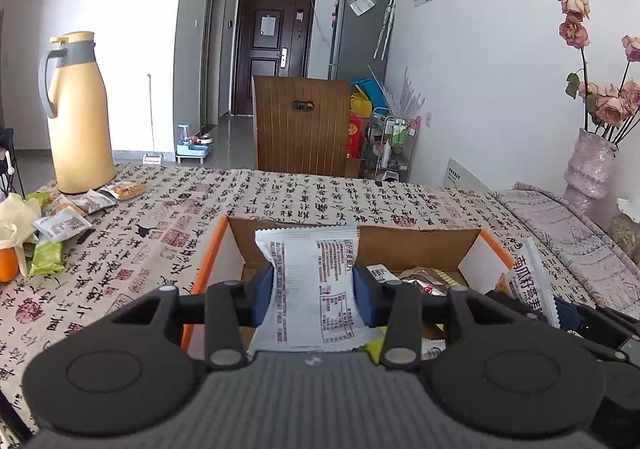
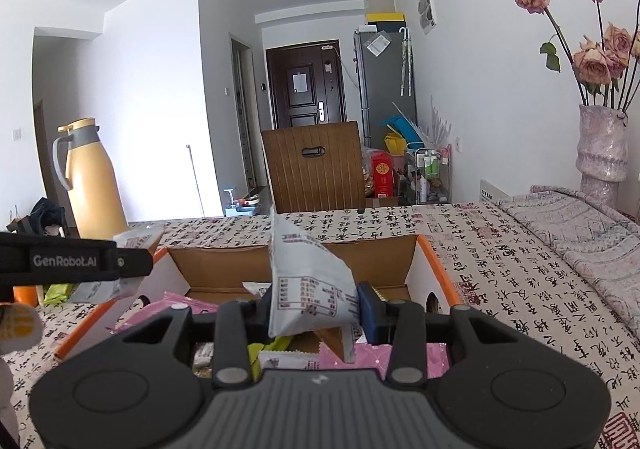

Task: Organize snacks
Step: 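Carry both white packets over the box and open both tools to drop them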

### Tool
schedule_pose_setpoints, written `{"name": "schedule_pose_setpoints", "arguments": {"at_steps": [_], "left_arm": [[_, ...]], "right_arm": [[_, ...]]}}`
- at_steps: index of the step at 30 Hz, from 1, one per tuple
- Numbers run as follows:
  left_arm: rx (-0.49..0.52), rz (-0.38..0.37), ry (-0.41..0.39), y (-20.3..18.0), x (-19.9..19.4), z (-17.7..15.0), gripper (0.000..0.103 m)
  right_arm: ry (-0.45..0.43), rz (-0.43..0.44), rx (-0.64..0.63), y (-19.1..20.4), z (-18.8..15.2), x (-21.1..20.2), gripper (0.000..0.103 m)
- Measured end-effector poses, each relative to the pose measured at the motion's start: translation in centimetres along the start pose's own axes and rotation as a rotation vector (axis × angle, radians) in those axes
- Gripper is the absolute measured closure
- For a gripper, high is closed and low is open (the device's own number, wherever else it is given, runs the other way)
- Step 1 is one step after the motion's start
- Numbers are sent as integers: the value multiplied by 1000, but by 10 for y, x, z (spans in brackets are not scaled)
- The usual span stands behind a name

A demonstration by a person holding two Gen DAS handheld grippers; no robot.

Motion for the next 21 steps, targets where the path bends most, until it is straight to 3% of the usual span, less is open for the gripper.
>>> {"name": "schedule_pose_setpoints", "arguments": {"at_steps": [10, 12, 13, 14, 15, 17, 19, 20, 21], "left_arm": [[-15, -14, 23, 6, 14, -8, 57], [-15, -12, 19, 7, 13, -8, 48], [-16, -9, 13, 7, 12, -8, 44], [-17, -2, 5, 8, 10, -8, 32], [-17, 8, -7, 9, 8, -7, 24], [-19, 13, -23, 11, 6, -6, 19], [-23, 26, -31, 12, 4, -5, 6], [-25, 37, -38, 13, 3, -5, 0], [-28, 48, -43, 14, 2, -5, 0]], "right_arm": [[52, 0, 11, -3, -9, 14, 64], [52, -6, 11, -3, -10, 15, 61], [54, -2, 13, -4, -10, 15, 56], [52, -2, 14, -4, -10, 15, 52], [50, -4, 14, -5, -11, 15, 41], [40, -10, 15, -5, -10, 12, 25], [27, -14, 21, -7, -9, 9, 7], [24, -17, 25, -7, -8, 8, 3], [20, -19, 30, -8, -8, 7, 0]]}}
Point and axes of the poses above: each gripper's, at about its wrist camera, not at the fingertips, and x roughly the way its jaws point, y to its left, z to its top, the point moved 7 cm from there along x, roughly the way its jaws point, and after that the axes turned 1 degree about -z, right-handed, at the moved point
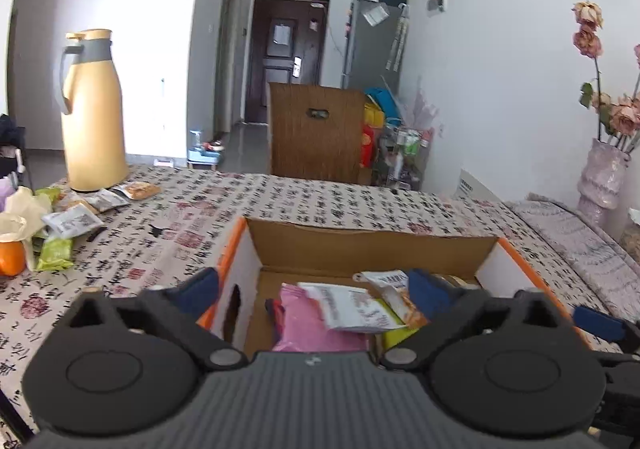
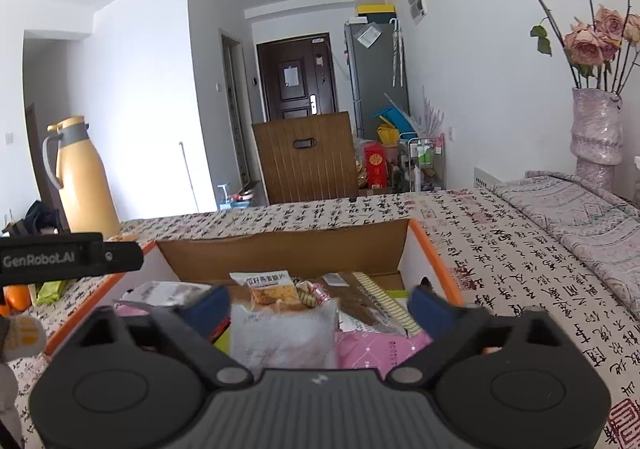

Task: Organize snacks
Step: 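Carry both white packets over the box and open both tools to drop them, then withdraw both open tools from the box back to the snack pile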

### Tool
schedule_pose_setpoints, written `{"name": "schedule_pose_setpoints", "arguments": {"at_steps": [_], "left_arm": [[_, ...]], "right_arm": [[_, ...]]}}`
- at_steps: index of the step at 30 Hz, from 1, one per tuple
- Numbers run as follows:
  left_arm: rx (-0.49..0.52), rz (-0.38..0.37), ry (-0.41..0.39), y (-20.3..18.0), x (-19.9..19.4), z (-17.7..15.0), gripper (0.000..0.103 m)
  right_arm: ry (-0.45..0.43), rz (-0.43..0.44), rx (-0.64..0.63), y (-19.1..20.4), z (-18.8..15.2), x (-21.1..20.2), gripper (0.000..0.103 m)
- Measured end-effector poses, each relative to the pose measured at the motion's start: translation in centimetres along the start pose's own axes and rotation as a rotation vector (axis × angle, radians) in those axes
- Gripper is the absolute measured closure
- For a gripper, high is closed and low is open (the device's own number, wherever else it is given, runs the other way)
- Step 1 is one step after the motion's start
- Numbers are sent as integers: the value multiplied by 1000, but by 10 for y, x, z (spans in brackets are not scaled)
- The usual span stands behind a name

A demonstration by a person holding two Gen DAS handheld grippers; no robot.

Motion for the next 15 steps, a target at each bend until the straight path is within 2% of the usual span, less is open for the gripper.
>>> {"name": "schedule_pose_setpoints", "arguments": {"at_steps": [15], "left_arm": [[-13, 12, 14, 3, -1, 1, 0]], "right_arm": [[-19, -8, 15, -4, 5, -8, 0]]}}
Point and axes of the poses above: each gripper's, at about its wrist camera, not at the fingertips, and x roughly the way its jaws point, y to its left, z to its top, the point moved 7 cm from there along x, roughly the way its jaws point, and after that the axes turned 1 degree about -z, right-handed, at the moved point
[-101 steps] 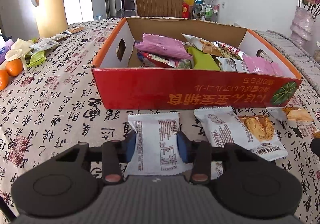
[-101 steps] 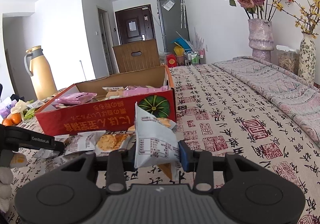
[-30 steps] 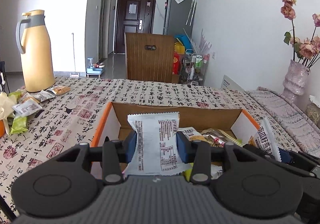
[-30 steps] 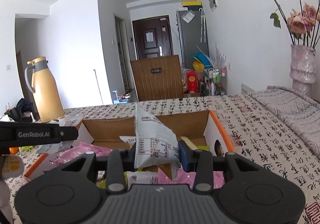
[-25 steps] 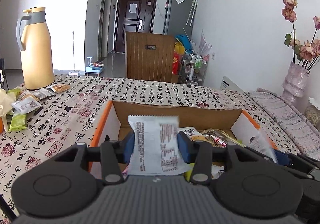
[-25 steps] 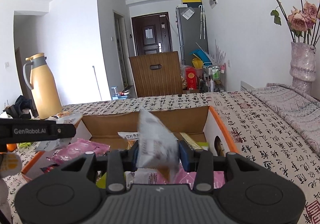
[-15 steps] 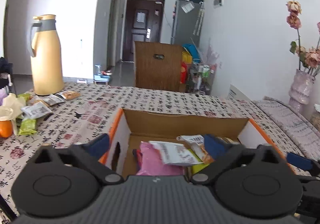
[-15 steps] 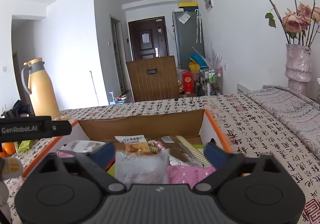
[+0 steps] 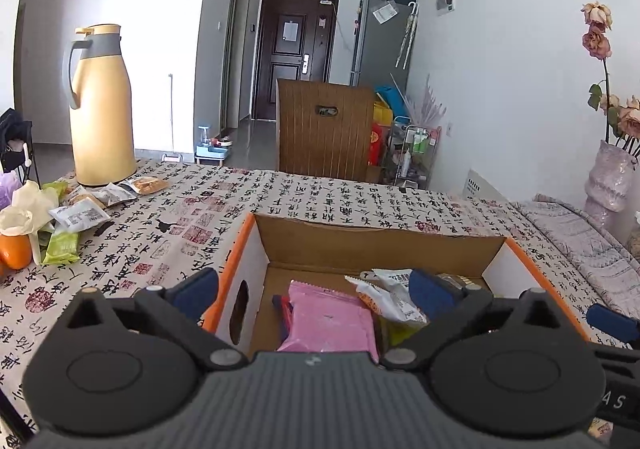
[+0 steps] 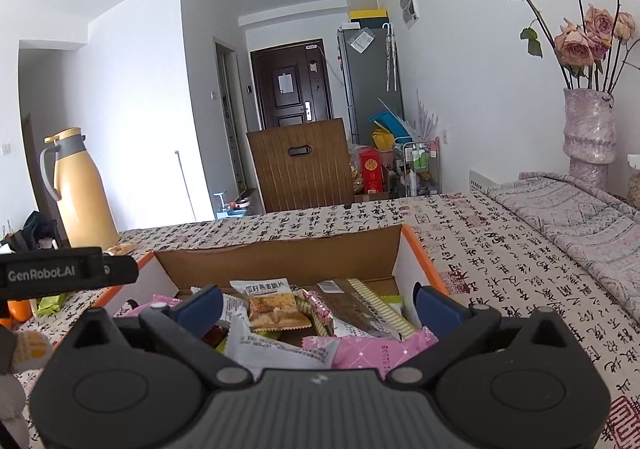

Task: Organize snacks
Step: 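Withdraw both open tools from the box back to the snack pile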

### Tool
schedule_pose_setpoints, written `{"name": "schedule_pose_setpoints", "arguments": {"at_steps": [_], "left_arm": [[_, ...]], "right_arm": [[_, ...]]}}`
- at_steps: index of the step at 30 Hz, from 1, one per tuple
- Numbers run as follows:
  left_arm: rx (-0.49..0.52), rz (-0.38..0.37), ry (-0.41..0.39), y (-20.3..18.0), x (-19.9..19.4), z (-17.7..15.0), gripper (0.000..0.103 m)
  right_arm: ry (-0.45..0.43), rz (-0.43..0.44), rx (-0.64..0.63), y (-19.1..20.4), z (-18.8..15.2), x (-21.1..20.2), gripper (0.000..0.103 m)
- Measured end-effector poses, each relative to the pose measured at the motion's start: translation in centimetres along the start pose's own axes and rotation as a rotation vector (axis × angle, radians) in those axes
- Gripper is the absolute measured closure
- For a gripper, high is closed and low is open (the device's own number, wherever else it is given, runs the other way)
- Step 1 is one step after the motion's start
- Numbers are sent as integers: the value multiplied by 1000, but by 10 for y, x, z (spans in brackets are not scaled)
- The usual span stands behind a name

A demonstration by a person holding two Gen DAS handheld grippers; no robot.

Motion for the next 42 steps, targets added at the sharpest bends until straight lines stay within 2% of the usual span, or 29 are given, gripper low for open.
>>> {"name": "schedule_pose_setpoints", "arguments": {"at_steps": [11, 18, 26, 42], "left_arm": [[-4, 12, -33, 4, -29, 9, 0], [8, 17, -33, 6, -55, 1, 0], [32, 22, -19, 8, -81, -18, 0], [69, 19, 69, 5, -113, -75, 0]], "right_arm": [[-26, -5, -37, 10, 10, -33, 0], [-29, 0, -50, 15, 5, -59, 0], [-5, 3, -63, 13, -13, -87, 0], [65, 20, -76, 0, -64, -132, 0]]}}
Point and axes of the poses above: each gripper's, at about its wrist camera, not at the fingertips, and x roughly the way its jaws point, y to its left, z to its top, the point moved 7 cm from there along x, roughly the way its jaws point, and after that the axes turned 1 degree about -z, right-handed, at the moved point
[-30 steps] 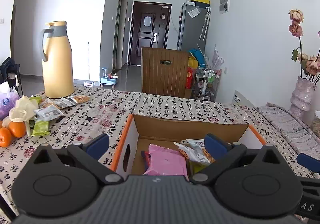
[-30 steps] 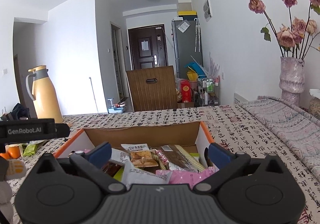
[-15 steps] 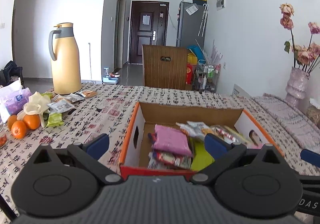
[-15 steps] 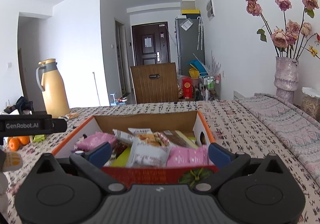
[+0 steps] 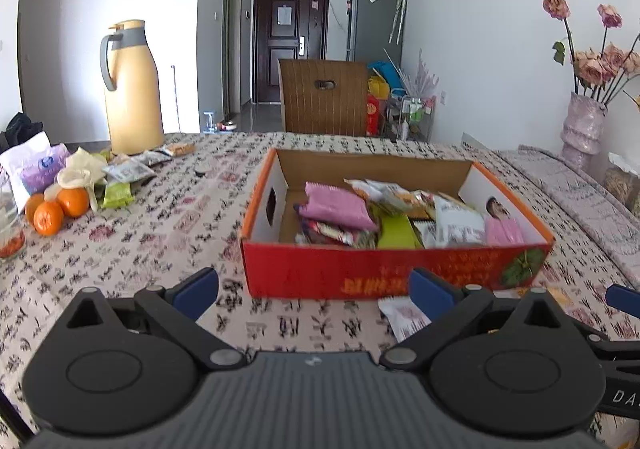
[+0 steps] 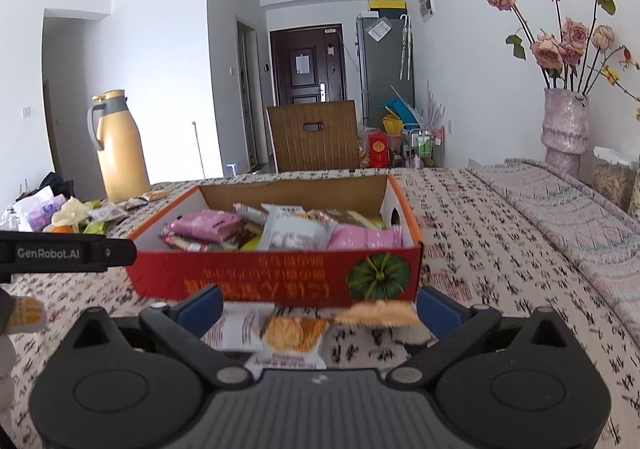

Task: Organize snacks
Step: 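Withdraw both open tools from the box back to the snack pile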

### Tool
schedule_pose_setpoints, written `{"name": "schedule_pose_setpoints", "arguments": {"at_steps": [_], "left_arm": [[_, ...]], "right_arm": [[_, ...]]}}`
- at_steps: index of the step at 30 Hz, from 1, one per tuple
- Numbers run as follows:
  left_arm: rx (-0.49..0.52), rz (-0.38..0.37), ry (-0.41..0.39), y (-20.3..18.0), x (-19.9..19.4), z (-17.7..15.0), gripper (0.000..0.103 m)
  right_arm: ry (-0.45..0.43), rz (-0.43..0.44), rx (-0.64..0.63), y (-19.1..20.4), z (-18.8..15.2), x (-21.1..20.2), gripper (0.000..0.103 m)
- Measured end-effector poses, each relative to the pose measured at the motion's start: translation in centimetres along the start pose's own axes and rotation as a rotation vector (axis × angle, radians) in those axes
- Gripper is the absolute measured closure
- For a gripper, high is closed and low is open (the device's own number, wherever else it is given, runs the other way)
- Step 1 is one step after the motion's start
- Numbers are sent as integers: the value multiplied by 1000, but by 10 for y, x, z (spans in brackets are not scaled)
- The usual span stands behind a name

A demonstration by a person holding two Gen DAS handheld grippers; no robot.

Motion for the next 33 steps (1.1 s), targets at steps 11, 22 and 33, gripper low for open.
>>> {"name": "schedule_pose_setpoints", "arguments": {"at_steps": [11, 22, 33], "left_arm": [[29, -33, 78, -10, -5, -37, 0], [77, -66, 146, -25, 6, -59, 0], [204, -76, 219, -54, 28, -79, 0]], "right_arm": [[50, -6, 20, -17, -32, -15, 0], [99, -13, 36, -26, -54, -12, 0], [109, -56, 80, -51, -60, -10, 0]]}}
Point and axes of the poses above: each gripper's, at about its wrist camera, not at the fingertips, and x roughly the way its jaws point, y to its left, z to its top, the point moved 7 cm from there along x, roughly the way its jaws point, and after that the axes turned 1 degree about -z, right-handed, at the moved point
